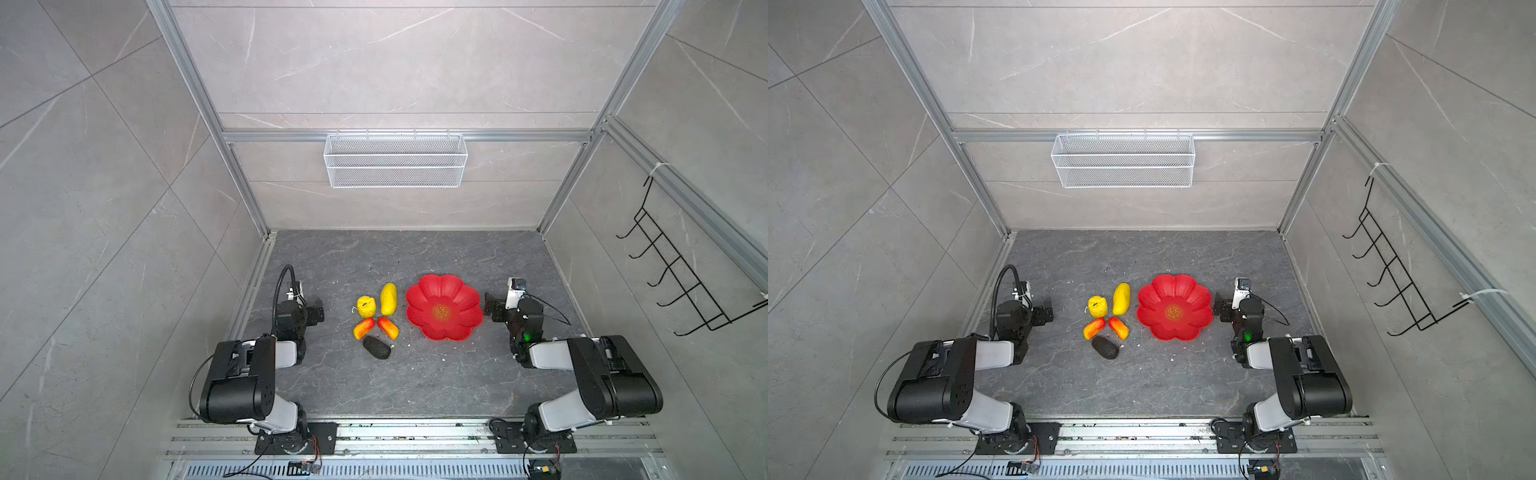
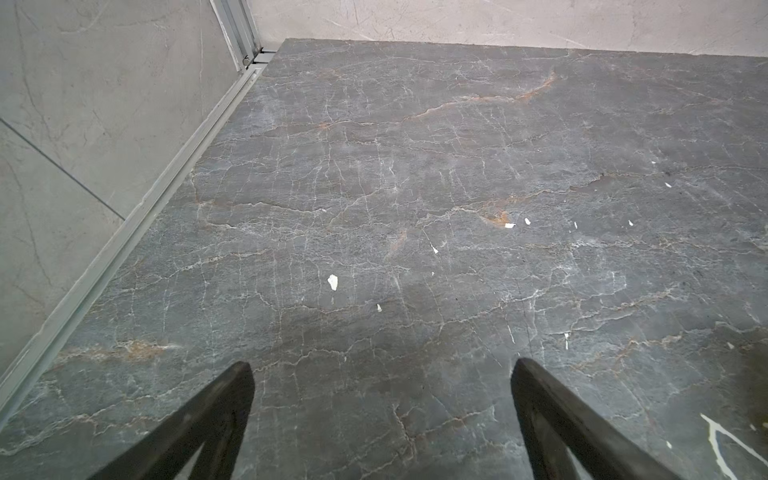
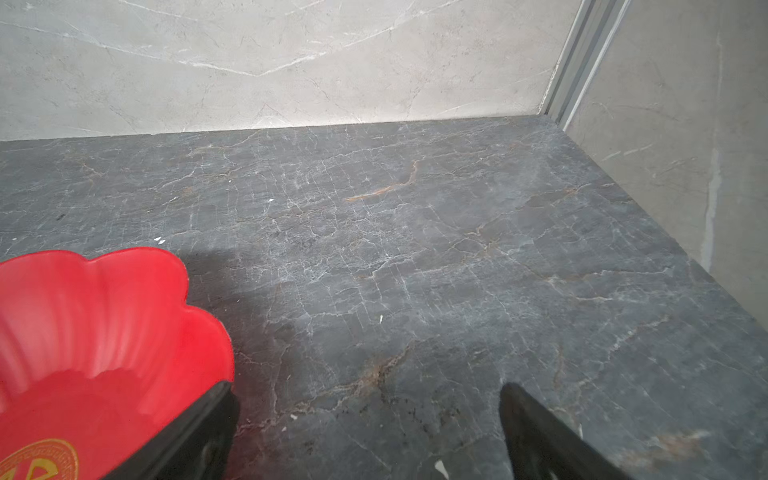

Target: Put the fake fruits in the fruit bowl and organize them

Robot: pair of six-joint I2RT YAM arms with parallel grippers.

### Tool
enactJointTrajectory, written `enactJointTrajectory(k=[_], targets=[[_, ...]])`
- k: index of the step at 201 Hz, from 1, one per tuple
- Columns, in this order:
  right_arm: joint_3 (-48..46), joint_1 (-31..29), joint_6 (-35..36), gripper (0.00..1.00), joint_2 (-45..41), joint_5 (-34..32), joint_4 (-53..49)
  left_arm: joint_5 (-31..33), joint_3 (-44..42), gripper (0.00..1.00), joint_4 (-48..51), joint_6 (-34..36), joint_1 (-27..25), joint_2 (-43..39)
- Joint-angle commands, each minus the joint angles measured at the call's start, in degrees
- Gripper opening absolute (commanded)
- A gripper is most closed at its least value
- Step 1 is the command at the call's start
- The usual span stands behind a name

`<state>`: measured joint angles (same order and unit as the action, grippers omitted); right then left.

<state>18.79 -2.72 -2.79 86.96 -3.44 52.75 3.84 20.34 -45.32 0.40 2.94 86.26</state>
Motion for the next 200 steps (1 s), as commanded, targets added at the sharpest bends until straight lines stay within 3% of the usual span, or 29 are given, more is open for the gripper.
enactJointTrajectory(k=[1, 177, 200], targets=[[1.2, -0.2, 1.0, 1.00, 0.2, 0.2, 0.0, -1.2, 0.9, 0.99, -2.1, -1.1, 0.2, -0.3], [1.3, 0.0, 0.8, 1.00, 0.3, 0.6, -0.2, -1.1, 0.9, 1.00, -1.9, -0.9, 0.2, -0.3], [1.3, 0.0, -1.8, 1.00, -4.0, -6.2, -3.1, 1.3, 0.9, 1.00, -2.0, -0.5, -0.5, -0.9]])
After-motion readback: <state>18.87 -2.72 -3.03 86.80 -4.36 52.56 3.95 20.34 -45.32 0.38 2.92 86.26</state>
